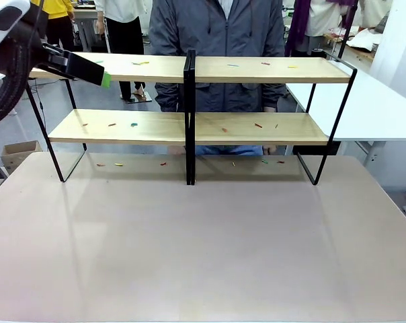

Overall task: Clean the shelves.
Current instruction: Pick up the Duster when the human hands it over, then clean a randomly selected level of the Shelf with the Duster.

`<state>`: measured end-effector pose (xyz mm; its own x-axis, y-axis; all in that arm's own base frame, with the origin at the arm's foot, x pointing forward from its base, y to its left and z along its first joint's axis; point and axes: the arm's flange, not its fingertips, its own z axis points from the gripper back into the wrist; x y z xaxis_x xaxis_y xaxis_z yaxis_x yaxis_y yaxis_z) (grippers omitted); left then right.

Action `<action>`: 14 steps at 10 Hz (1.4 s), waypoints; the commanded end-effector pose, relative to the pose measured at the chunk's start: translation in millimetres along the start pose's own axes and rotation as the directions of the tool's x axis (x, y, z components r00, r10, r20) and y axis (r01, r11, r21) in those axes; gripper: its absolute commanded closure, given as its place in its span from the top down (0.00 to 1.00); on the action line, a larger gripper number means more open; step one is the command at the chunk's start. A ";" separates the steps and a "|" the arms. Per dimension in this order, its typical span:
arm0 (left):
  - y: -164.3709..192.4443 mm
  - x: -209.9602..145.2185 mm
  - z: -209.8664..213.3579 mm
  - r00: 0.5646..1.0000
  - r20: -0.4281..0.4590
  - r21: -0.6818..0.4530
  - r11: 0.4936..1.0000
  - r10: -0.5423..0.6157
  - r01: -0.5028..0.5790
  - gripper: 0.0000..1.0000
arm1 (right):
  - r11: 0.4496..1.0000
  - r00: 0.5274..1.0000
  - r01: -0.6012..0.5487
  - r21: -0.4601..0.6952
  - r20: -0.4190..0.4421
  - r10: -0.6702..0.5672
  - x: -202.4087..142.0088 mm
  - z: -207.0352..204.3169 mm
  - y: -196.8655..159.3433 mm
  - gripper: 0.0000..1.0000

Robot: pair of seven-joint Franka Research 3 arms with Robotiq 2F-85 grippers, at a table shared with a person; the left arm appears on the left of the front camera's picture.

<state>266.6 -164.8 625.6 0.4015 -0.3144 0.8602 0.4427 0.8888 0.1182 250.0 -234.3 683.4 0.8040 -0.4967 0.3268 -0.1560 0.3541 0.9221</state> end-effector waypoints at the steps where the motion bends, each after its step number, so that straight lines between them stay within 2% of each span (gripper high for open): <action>1: 1.0 -2.8 -1.2 1.000 0.006 -0.001 1.000 0.001 -0.001 1.00 | 1.000 1.000 0.014 0.023 -0.004 -0.014 4.9 2.5 6.5 0.00; 9: 1.0 -2.8 -1.2 1.000 0.006 -0.001 1.000 0.001 -0.001 1.00 | 1.000 1.000 0.014 0.023 -0.004 -0.014 4.9 2.5 6.5 0.00; 10: 1.0 -2.8 -1.2 1.000 0.006 -0.001 1.000 0.001 -0.001 1.00 | 1.000 1.000 -0.001 0.001 -0.002 0.001 2.5 0.2 0.9 0.12; 11: 1.0 -2.8 -1.2 1.000 0.006 -0.001 1.000 0.001 -0.001 1.00 | 0.966 0.966 -0.196 -0.170 -0.203 0.161 -27.2 20.9 14.3 0.12; 12: 1.0 -2.8 -1.2 1.000 0.006 -0.001 1.000 0.001 -0.001 1.00 | 0.917 0.898 -0.341 -0.205 -0.360 0.254 -64.3 15.4 26.5 0.12; 13: 1.0 -2.8 -1.2 1.000 0.006 -0.001 1.000 0.001 -0.001 1.00 | 0.889 0.770 -0.435 -0.146 -0.571 0.283 -103.1 10.9 27.6 0.12; 14: 1.0 -2.8 -1.2 1.000 0.006 -0.001 1.000 0.001 -0.001 1.00 | 0.831 0.570 -0.529 -0.170 -0.797 0.200 -141.1 -7.9 13.2 0.12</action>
<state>266.7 -164.9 625.7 0.4015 -0.3144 0.8602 0.4427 0.8888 0.1183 151.2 -176.2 670.9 0.9600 -0.0063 0.2798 -0.2114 0.6391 0.7395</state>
